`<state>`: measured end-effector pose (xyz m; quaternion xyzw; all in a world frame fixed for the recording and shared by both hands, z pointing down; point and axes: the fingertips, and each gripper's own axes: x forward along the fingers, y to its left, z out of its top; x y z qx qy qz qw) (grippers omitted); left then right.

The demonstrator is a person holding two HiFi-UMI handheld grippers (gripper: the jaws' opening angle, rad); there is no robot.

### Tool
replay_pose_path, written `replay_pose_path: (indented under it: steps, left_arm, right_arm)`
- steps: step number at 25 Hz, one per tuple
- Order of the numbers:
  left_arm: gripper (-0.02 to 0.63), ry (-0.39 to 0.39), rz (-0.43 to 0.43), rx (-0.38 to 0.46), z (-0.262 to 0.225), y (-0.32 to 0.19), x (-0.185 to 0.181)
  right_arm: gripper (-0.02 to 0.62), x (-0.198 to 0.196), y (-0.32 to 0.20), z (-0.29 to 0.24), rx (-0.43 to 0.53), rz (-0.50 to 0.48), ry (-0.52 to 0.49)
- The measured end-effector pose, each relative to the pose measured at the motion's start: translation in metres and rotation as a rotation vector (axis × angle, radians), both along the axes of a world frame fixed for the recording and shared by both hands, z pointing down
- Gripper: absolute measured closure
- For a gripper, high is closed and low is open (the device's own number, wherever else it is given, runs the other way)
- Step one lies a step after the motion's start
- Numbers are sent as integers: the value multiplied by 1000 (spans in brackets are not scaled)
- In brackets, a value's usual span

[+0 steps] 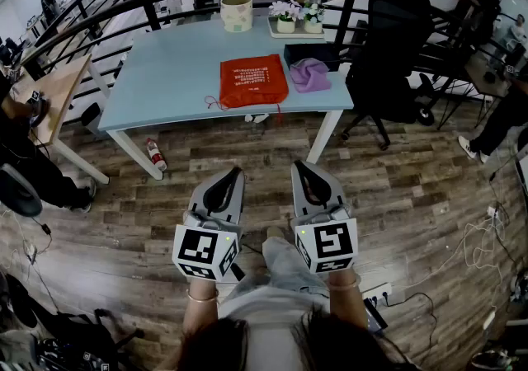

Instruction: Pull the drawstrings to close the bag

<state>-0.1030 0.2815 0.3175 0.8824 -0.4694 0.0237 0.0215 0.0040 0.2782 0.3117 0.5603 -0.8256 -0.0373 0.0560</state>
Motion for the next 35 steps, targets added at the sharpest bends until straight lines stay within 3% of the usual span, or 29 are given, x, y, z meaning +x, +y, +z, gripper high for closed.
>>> replay_pose_path:
  steps: [8, 18, 35]
  left_arm:
    - [583, -22, -37, -13, 6, -39, -4]
    - [583, -17, 8, 11, 3, -98, 24]
    - [583, -31, -63, 29, 5, -198, 53]
  right_arm:
    - [571, 3, -33, 3, -9, -10, -19]
    - [571, 21, -91, 11, -49, -37, -65]
    - [571, 55, -192, 19, -70, -87, -94]
